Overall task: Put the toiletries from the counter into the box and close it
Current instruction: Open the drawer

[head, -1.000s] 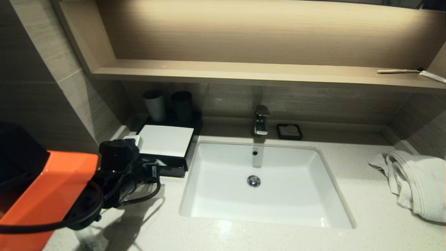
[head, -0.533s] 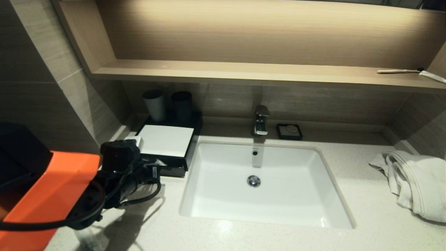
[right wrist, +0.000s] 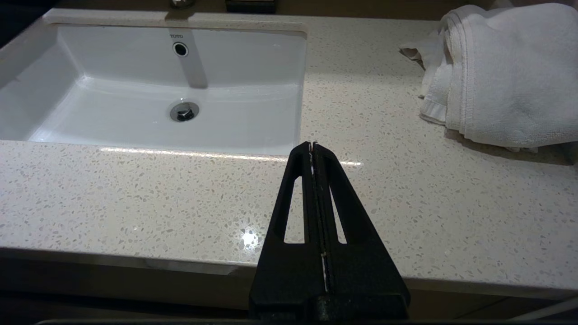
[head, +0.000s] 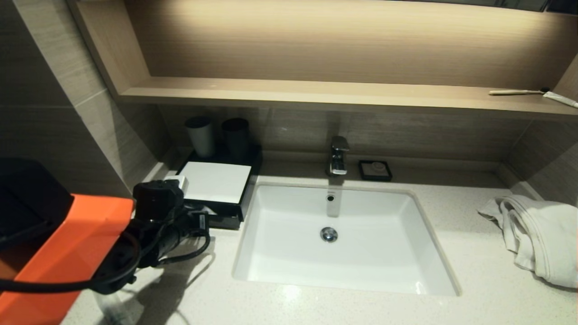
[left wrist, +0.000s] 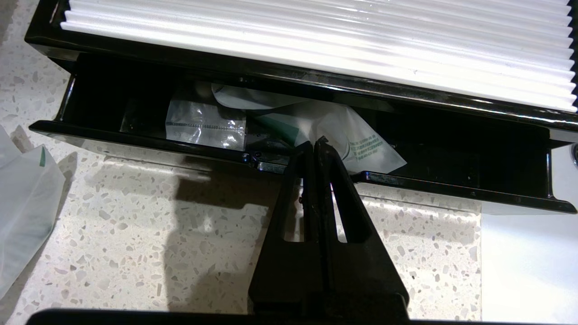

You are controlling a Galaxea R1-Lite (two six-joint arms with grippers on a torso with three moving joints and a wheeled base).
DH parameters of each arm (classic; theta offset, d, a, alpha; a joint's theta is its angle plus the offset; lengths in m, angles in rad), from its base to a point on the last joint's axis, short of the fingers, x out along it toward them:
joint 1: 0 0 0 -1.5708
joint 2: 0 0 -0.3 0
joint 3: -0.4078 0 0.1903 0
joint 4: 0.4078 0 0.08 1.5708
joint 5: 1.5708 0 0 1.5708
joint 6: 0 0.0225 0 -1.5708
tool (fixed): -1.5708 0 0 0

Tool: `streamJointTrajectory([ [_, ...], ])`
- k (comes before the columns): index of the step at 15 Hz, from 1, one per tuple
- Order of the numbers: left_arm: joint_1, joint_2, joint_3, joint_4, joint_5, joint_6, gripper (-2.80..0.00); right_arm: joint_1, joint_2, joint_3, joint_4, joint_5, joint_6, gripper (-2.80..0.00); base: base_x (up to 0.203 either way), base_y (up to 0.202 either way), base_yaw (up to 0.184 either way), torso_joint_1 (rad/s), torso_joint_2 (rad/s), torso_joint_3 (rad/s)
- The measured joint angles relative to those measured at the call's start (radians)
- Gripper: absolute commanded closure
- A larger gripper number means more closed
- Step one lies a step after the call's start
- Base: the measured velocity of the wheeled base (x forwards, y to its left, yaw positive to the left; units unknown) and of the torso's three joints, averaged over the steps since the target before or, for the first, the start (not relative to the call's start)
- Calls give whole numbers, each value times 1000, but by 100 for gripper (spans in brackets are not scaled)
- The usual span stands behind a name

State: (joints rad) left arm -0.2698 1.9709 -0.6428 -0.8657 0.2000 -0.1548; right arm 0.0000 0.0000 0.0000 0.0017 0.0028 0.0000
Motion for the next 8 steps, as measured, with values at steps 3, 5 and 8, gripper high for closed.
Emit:
streamJointTrajectory([
  [3, 0, 7, -7, 0, 0, 1, 0, 0, 0, 0, 0, 0, 0, 0, 0, 0, 0, 0, 0, 0],
  [5, 1, 13, -13, 0, 1, 1, 0, 0, 0, 0, 0, 0, 0, 0, 0, 0, 0, 0, 0, 0],
  [8, 2, 23, -24, 2, 1, 1, 0, 0, 0, 0, 0, 0, 0, 0, 0, 0, 0, 0, 0, 0],
])
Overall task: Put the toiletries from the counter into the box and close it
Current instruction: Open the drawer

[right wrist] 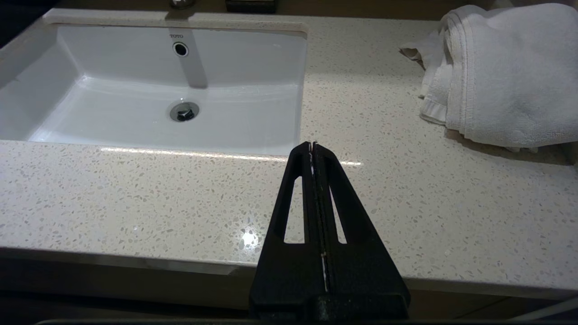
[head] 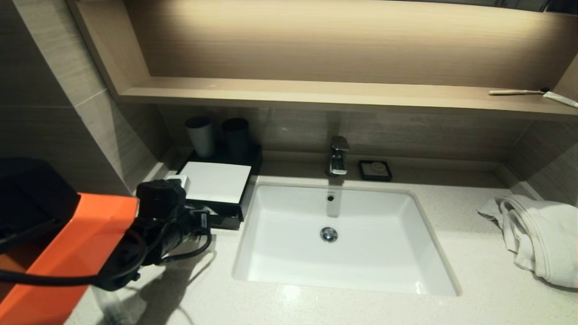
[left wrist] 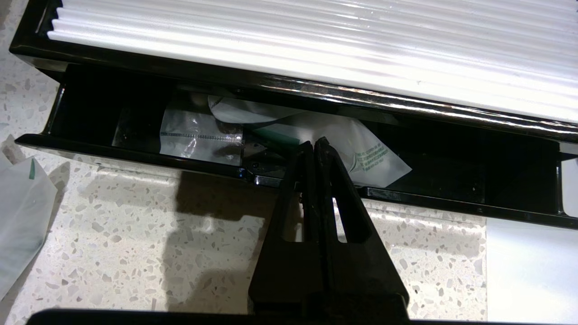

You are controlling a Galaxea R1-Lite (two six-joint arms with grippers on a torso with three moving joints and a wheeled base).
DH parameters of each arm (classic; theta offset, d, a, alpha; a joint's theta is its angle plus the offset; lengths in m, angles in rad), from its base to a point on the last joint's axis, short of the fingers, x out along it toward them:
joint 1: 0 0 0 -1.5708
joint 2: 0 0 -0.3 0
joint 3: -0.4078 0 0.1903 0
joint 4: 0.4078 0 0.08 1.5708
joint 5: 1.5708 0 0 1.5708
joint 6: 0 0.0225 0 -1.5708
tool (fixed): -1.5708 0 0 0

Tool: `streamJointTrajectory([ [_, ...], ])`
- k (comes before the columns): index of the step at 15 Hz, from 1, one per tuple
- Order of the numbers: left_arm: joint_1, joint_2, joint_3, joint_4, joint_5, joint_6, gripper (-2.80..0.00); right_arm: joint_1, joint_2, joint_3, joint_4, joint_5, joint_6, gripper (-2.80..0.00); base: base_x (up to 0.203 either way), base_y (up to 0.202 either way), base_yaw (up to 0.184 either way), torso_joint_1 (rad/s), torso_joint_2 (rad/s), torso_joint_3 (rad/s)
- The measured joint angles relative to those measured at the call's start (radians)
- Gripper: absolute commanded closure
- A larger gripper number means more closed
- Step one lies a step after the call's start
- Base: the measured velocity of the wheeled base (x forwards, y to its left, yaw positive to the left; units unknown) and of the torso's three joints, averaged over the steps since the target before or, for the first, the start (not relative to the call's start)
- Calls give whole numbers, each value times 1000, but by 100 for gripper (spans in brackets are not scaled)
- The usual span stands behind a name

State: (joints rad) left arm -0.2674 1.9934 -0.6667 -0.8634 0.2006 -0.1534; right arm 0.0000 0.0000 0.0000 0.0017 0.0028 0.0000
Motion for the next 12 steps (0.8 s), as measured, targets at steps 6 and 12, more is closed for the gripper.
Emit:
streamJointTrajectory([
  [6, 2, 18, -17, 3, -1, 0, 0, 0, 0, 0, 0, 0, 0, 0, 0, 0, 0, 0, 0, 0],
  [12, 4, 20, -20, 27, -2, -1, 0, 0, 0, 0, 0, 0, 0, 0, 0, 0, 0, 0, 0, 0],
])
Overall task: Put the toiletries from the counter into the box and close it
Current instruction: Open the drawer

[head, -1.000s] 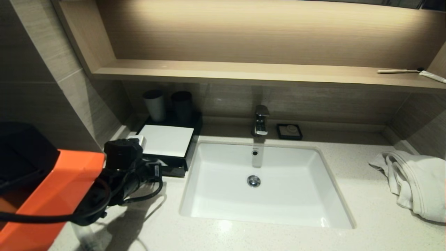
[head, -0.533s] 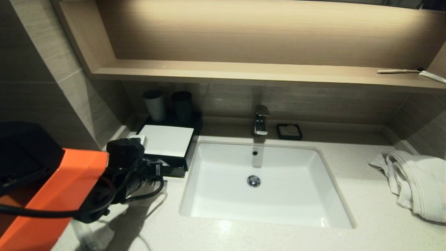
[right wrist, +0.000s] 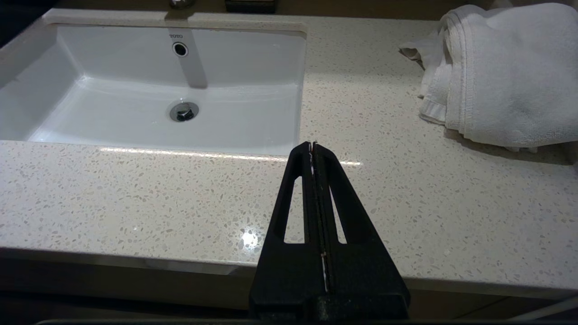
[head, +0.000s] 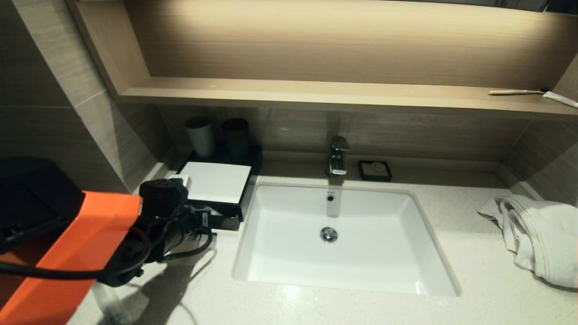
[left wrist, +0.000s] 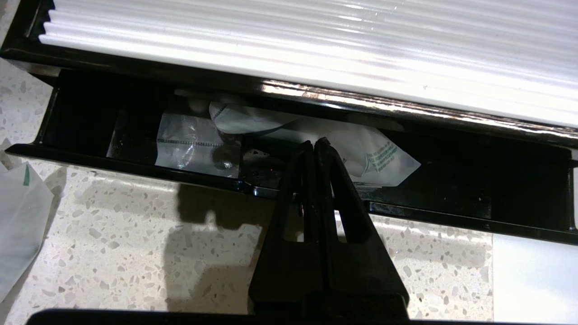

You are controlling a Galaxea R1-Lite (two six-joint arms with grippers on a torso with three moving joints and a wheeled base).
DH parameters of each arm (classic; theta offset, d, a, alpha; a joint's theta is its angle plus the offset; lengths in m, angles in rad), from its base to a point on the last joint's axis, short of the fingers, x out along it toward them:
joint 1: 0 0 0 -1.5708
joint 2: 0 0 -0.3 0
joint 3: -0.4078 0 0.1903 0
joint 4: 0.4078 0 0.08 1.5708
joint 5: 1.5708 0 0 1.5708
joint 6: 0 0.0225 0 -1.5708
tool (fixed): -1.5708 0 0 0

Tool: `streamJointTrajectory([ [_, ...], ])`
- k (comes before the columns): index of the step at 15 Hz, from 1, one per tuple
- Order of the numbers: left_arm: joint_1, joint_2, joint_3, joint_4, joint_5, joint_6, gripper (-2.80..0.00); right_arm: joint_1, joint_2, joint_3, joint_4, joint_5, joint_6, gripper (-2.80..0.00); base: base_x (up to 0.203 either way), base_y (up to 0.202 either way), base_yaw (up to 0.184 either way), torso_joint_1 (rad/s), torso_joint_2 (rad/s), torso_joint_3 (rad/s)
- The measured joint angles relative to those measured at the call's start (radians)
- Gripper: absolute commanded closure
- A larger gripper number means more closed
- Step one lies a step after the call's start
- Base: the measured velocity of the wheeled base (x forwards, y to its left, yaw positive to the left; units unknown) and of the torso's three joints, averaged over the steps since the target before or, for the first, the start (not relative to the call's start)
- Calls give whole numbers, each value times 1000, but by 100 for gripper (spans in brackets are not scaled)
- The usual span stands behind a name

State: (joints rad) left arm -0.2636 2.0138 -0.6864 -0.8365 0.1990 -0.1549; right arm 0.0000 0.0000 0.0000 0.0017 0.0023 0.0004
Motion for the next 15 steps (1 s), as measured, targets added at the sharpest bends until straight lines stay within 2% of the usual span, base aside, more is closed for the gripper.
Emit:
streamJointTrajectory([
  [9, 2, -22, 19, 53, -2, -2, 0, 0, 0, 0, 0, 0, 0, 0, 0, 0, 0, 0, 0, 0],
  [15, 4, -61, 79, 55, -2, -7, 0, 0, 0, 0, 0, 0, 0, 0, 0, 0, 0, 0, 0, 0],
])
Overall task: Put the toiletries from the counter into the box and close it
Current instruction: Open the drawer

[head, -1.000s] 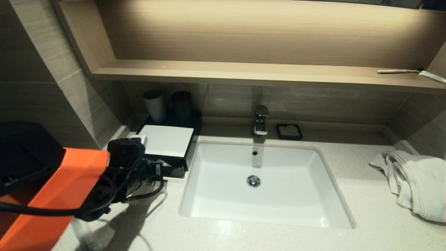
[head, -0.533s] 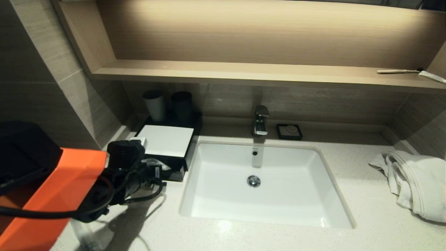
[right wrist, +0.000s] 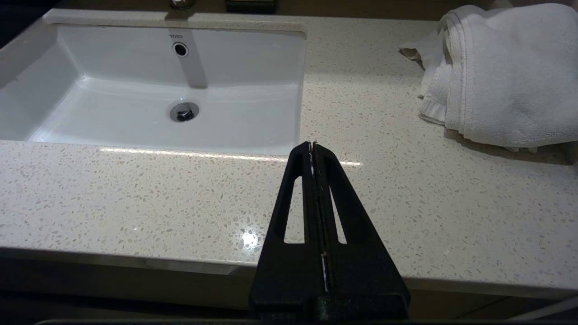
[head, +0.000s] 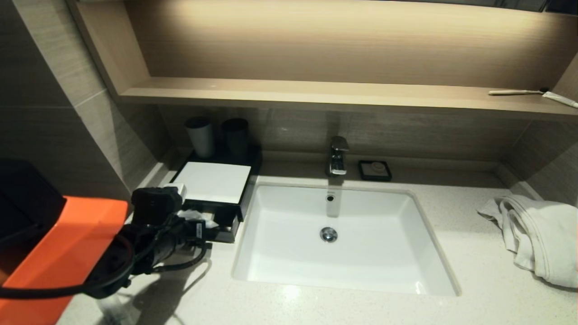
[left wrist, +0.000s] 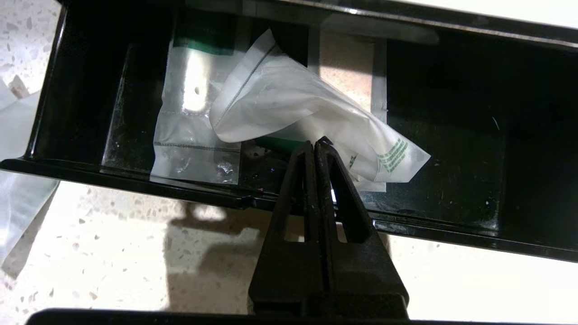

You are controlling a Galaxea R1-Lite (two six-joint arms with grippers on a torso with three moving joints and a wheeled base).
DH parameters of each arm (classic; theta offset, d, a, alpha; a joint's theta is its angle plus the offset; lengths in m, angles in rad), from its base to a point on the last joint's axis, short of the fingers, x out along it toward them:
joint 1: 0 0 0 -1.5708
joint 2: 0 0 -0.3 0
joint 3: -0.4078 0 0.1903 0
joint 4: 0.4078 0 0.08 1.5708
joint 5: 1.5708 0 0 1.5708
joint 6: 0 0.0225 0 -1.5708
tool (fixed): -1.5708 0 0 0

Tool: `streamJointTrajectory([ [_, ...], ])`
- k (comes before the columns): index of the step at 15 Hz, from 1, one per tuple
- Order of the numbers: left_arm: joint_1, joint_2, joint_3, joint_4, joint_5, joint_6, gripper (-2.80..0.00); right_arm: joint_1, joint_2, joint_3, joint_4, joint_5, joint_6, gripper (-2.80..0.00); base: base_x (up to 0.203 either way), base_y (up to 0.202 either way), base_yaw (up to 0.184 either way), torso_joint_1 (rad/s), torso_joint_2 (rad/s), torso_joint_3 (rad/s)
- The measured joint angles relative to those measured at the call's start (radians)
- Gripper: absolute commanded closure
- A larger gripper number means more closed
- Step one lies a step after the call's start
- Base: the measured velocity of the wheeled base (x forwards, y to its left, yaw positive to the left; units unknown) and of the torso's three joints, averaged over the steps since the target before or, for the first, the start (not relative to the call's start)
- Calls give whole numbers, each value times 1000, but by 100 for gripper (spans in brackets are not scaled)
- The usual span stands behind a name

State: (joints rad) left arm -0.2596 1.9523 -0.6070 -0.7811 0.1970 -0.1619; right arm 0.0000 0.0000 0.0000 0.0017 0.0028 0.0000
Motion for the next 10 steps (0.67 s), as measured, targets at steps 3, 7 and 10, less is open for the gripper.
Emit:
streamJointTrajectory([
  [3, 1, -16, 35, -9, 1, -2, 0, 0, 0, 0, 0, 0, 0, 0, 0, 0, 0, 0, 0, 0],
  [7, 0, -40, 83, -13, 0, -5, 0, 0, 0, 0, 0, 0, 0, 0, 0, 0, 0, 0, 0, 0],
  [10, 0, -52, 113, -21, 0, -6, 0, 0, 0, 0, 0, 0, 0, 0, 0, 0, 0, 0, 0, 0],
])
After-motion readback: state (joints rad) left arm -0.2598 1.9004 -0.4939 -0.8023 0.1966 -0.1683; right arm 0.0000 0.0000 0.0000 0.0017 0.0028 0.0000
